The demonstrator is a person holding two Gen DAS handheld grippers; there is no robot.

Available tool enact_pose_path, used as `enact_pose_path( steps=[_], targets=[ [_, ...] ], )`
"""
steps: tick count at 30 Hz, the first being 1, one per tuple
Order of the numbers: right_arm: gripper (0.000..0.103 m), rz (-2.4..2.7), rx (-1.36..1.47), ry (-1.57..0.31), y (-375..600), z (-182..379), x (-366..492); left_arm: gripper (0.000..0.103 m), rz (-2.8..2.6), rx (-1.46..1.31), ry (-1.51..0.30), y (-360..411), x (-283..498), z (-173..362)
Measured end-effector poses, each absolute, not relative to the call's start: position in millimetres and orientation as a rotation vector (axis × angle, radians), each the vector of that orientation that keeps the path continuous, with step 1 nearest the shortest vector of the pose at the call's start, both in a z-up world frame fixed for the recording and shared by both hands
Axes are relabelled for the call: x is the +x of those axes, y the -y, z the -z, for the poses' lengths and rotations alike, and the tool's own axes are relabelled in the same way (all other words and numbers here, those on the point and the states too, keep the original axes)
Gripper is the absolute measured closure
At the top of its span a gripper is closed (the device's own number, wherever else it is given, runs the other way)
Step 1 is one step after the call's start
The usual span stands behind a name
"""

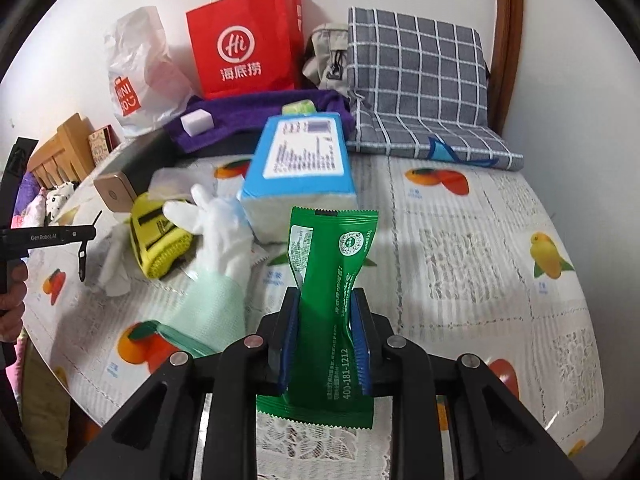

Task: Organize soft objects
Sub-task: 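Reach down and grasp the black watch strap with the left gripper, then carry the green wrapper and black strap toward the purple towel with both grippers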

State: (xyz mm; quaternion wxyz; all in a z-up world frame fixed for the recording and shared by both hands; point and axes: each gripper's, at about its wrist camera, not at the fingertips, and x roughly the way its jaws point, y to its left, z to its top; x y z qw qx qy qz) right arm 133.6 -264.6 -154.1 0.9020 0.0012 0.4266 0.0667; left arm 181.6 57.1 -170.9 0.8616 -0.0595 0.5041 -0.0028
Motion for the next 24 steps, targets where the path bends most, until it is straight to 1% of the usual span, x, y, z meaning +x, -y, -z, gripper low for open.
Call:
enact_pose_path(
  steps=[12,24],
  targets=[
    [0.079,-0.165,-0.013,-0.84,250,127,143,0.083,0.031,-0.125,-1.002,-55,183,138],
    [0.08,-0.187,-0.024,-0.784,234,93,176,0.083,0.058,-0.137,-0.955,-55,206,101]
  ],
)
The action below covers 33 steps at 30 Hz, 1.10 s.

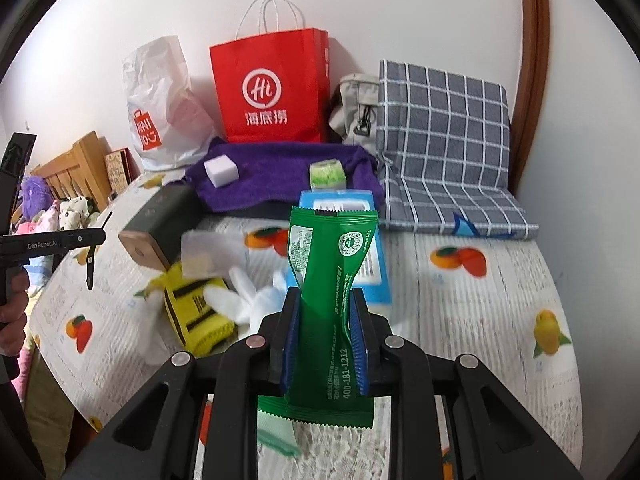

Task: Organize soft objects
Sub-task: 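Carry the green wrapper and black strap toward the purple towel with both grippers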

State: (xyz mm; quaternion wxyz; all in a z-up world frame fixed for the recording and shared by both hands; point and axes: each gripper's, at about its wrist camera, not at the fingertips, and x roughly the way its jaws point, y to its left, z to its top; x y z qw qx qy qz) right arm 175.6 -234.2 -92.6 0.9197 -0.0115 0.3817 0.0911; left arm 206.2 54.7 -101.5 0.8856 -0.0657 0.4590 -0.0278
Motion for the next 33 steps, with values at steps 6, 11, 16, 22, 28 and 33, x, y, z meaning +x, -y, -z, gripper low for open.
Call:
enact_pose_path(
  steps=[6,11,16,22,28,33],
  targets=[
    [0.08,-0.192,-0.006,-0.769,231,81,203,0.083,0.069,-0.134,-0.944,-52,226,90],
    [0.08,-0.202,0.003,-0.763,227,75,223,0.083,0.077,-0.132,-0.932,-51,245,82],
    [0.08,-0.206,-0.001,-0.751,223,68,244,0.083,0.088,-0.133,-0.927,-52,266,76],
    [0.08,-0.215,-0.008,-0.748,217,66,271,0.083,0.094,-0.155,-0.924,-56,292,74],
    [0.08,-0.239,-0.01,-0.773,210,73,306,0.083,0.091,-0.175,-0.928,-61,322,76],
    [0.08,-0.25,-0.015,-0.789,204,80,334,0.083,0.089,-0.175,-0.935,-63,348,82]
  ],
)
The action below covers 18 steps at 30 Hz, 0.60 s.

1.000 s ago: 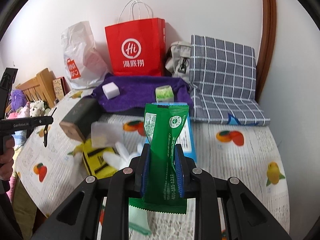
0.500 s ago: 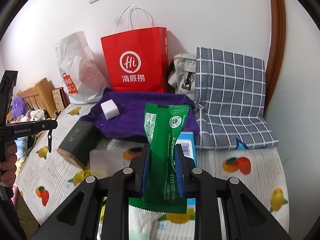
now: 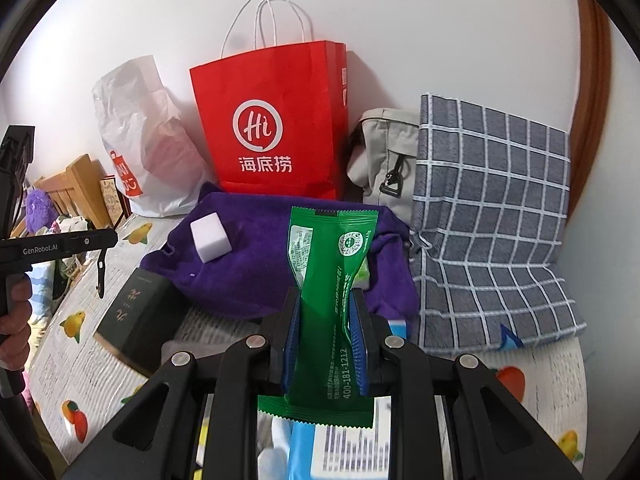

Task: Organize soft objects
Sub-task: 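Carry the green wrapper and black strap toward the purple towel with both grippers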

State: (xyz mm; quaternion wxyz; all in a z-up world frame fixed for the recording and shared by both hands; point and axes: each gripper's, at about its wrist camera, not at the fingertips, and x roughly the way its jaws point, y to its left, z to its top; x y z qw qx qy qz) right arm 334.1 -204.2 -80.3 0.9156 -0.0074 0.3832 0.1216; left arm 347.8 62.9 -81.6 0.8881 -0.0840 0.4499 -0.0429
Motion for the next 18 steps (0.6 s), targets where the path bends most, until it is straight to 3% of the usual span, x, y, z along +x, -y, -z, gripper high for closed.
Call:
enact_pose_path(
  steps=[12,18],
  targets=[
    [0.08,-0.275,-0.027,-0.803,201,81,400,0.083,0.054,-0.175,-0.981,-73,411,104],
    [0.08,-0.3,-0.019,-0.856,198,108,426,0.083,0.052,-0.186,-1.014,-79,431,126]
  ],
)
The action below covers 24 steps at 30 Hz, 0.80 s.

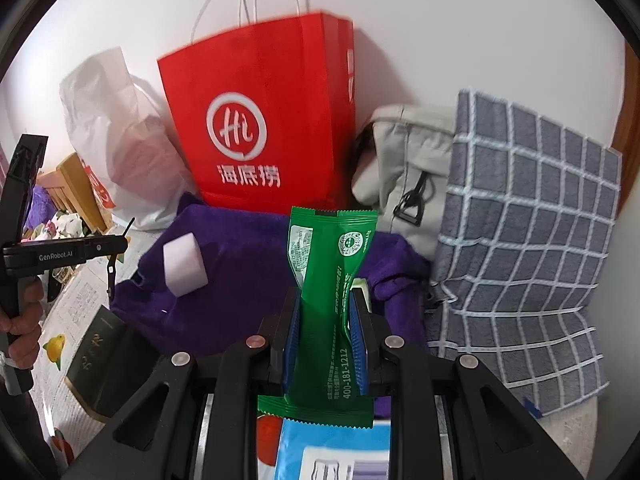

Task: Organize soft objects
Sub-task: 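Carry the green wrapper and black strap toward the purple towel with both grippers, then lower the wrapper and strap onto the purple towel and open both grippers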

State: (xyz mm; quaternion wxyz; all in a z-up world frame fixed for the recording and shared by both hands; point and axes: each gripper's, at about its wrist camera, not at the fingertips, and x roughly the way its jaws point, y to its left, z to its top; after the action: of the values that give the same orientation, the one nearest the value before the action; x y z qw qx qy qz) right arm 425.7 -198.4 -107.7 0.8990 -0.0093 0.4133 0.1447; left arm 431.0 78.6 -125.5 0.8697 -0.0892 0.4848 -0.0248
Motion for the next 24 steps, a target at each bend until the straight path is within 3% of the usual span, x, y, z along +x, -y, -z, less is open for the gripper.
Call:
enact_pose_path(
  steps=[24],
  targets=[
    [0.076,-0.311,0.024,-1.067,207,170,460,0.083,0.07,-0.203,-1.148,-82,458,180]
  ],
)
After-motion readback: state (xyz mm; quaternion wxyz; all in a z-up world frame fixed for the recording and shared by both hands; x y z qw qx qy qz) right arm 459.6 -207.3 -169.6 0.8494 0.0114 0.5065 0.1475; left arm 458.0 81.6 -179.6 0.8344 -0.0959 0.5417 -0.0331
